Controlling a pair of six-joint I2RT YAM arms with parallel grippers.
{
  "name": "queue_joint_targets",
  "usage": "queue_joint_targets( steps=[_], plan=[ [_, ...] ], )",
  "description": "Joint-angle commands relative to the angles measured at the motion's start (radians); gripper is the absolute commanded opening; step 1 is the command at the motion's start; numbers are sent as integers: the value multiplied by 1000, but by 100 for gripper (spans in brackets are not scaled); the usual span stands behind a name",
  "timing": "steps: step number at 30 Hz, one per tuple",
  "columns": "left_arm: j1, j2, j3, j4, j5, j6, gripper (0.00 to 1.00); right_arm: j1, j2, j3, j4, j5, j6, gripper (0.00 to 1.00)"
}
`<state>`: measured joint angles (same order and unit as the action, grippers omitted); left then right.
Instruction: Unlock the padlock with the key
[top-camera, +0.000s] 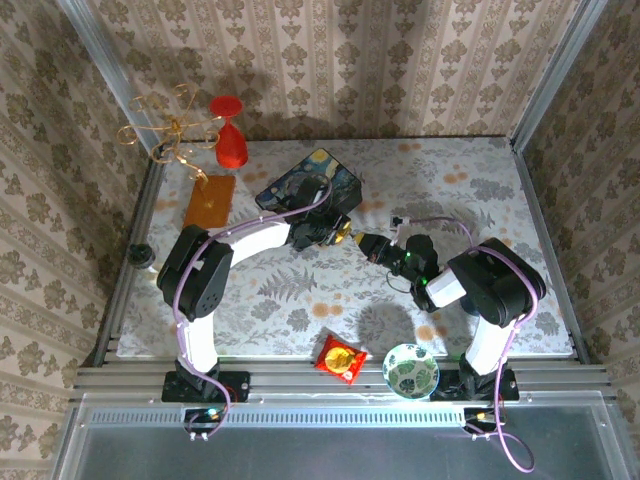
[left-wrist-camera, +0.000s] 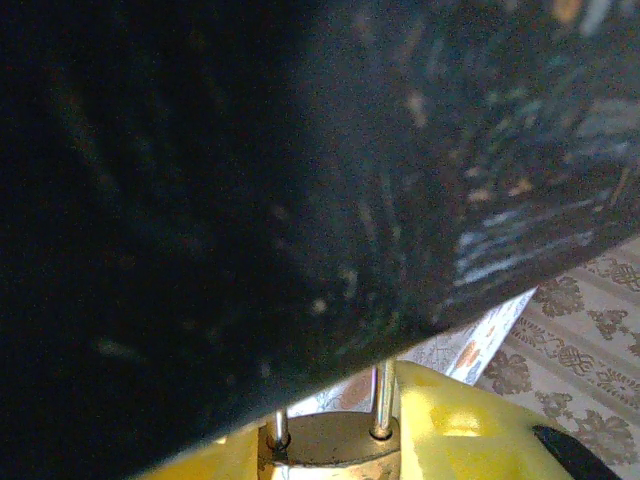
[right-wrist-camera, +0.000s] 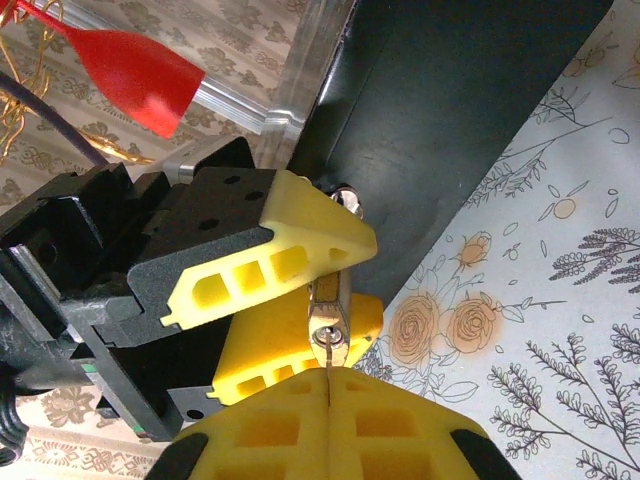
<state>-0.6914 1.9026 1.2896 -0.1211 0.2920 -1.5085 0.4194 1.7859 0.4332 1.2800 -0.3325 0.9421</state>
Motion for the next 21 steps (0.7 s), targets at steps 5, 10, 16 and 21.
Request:
queue_joint_targets(
  steps=[5, 10, 16, 21],
  plan=[
    [-3, -33, -9, 69, 67, -45, 0, 1, -1, 21, 19, -18, -22, 0],
    [-3, -31, -4, 68, 70, -38, 0, 2, 17, 21, 19, -8, -14, 0],
    [-7, -28, -2, 49, 82, -18, 0, 2, 31, 37, 12, 11, 2, 0],
    [-12, -22, 1, 50, 96, -17, 0, 4, 51, 63, 7, 7, 16, 0]
  ],
)
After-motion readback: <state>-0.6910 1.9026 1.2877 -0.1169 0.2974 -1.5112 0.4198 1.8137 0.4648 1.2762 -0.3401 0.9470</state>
